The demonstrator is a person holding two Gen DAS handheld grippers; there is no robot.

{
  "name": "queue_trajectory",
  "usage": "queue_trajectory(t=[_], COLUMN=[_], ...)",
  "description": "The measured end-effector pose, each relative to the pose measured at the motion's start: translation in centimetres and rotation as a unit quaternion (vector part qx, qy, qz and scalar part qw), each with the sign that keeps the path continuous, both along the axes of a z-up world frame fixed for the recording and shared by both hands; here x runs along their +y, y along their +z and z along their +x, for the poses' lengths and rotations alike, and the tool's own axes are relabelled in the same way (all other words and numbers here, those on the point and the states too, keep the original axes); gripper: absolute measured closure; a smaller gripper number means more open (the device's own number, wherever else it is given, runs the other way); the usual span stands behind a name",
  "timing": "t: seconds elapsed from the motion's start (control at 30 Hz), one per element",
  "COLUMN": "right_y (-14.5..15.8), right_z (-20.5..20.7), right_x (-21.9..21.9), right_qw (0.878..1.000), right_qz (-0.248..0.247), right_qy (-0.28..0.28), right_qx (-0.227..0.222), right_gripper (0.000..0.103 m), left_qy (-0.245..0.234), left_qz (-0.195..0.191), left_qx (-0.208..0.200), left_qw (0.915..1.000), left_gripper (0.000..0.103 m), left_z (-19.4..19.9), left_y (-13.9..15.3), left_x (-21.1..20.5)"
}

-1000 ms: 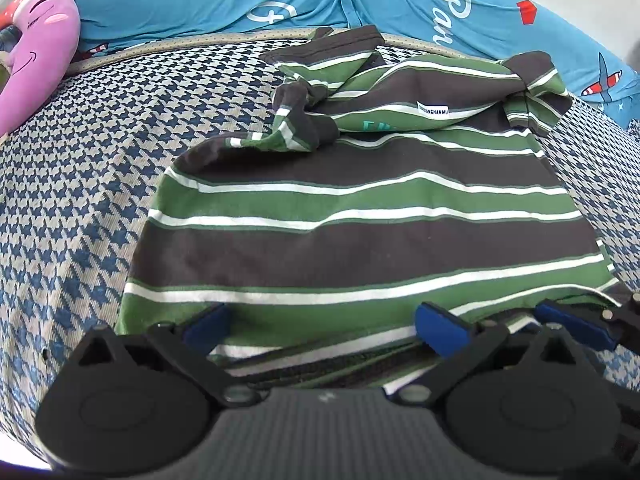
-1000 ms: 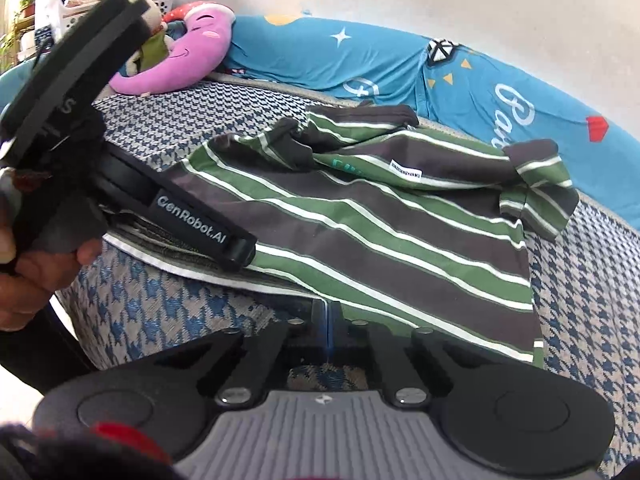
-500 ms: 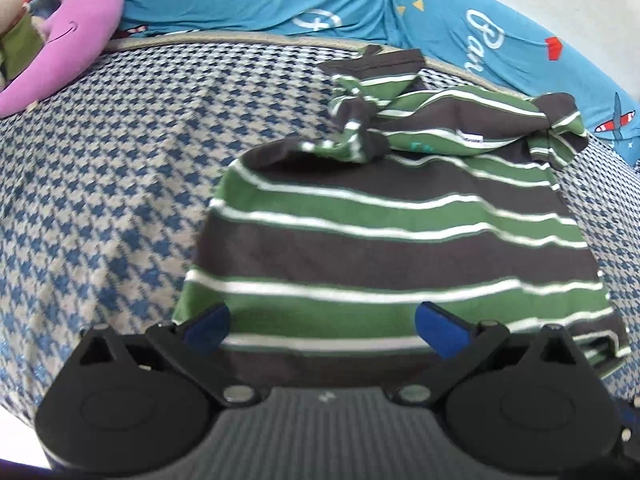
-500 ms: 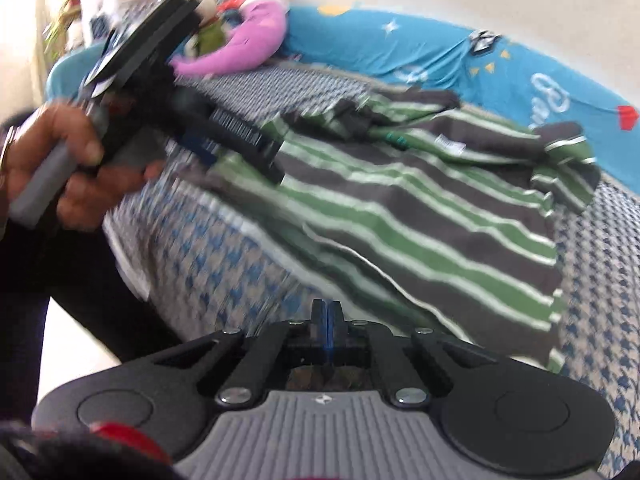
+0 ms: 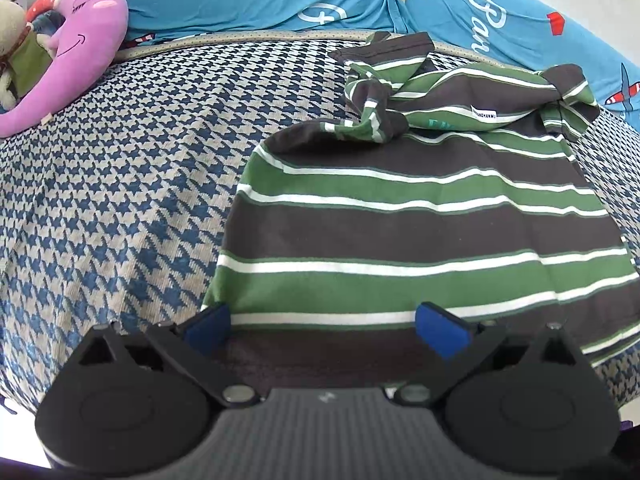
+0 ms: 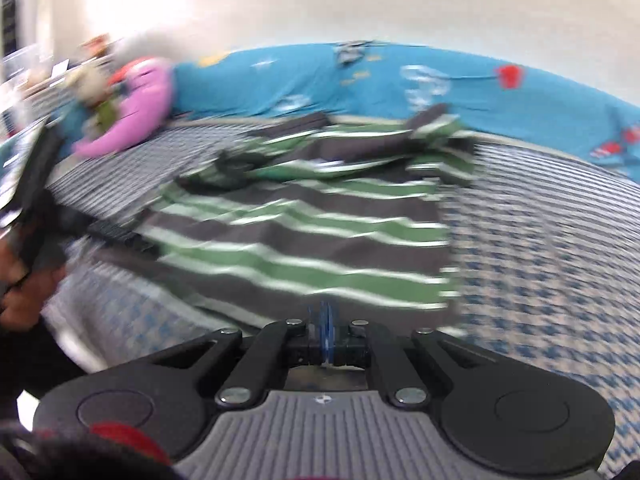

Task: Fold clothes

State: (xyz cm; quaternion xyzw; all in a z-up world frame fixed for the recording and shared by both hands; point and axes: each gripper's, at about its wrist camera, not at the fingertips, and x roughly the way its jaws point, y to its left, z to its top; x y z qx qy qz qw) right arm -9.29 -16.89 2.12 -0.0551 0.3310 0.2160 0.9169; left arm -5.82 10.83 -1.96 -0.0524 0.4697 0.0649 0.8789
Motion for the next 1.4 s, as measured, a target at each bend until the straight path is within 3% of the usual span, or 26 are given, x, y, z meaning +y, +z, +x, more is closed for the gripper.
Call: queue_trajectory(t=[0.07,0.2,0.33,0.53,0.57,0.6,0.63,0.73,0.87,1.03,1.23,1.4], right_y=[-0.2,-1.0,-1.8,-2.8,-2.9,-2.9,-3.0,-2.7,-1.6,-2.3,-0.6,-0.4], right_z=[1.1,2.8,3.7,4.3,4.4,4.4,4.4,4.1,3.2,3.5,3.2,3.3], right_x=[-0.8,-2.2,-3.2,-3.4,-3.3,-3.2,-3.2,-3.7,-4.1,-3.6,-4.3,-3.8], right_qw=[0.999,0.992,0.986,0.982,0.982,0.982,0.981,0.979,0.977,0.975,0.972,0.977], right_qz=[-0.006,0.000,0.022,0.045,0.042,0.039,0.037,0.053,0.027,-0.015,0.017,0.036], right_qy=[-0.049,-0.122,-0.156,-0.164,-0.166,-0.167,-0.169,-0.181,-0.203,-0.206,-0.228,-0.204], right_qx=[0.004,0.030,0.059,0.087,0.085,0.083,0.082,0.083,0.065,0.083,0.051,0.053], right_gripper=[0.095,0.076,0.064,0.065,0.069,0.084,0.089,0.095,0.096,0.096,0.089,0.089], left_qy=[0.015,0.051,0.068,0.090,0.093,0.096,0.099,0.111,0.115,0.116,0.117,0.095], left_qz=[0.008,0.017,0.012,-0.009,-0.012,-0.015,-0.018,-0.033,-0.026,-0.002,0.010,0.019], left_qx=[0.002,0.011,0.008,0.003,0.002,0.000,-0.002,-0.005,-0.001,0.006,0.007,-0.011], left_qw=[0.9999,0.9985,0.9976,0.9959,0.9956,0.9952,0.9949,0.9933,0.9930,0.9933,0.9931,0.9952], left_gripper=[0.000,0.000,0.000,0.000,0.000,0.000,0.000,0.000,0.000,0.000,0.000,0.000], left_z=[0.1,0.4,0.5,0.4,0.4,0.3,0.2,0.0,0.0,0.0,0.1,0.0], left_y=[-0.1,-0.5,-0.4,-0.4,-0.3,-0.3,-0.3,-0.2,-0.3,-0.5,-0.3,0.4], left_x=[0.2,1.0,1.5,2.3,2.4,2.6,2.7,3.5,3.5,2.9,2.7,1.7])
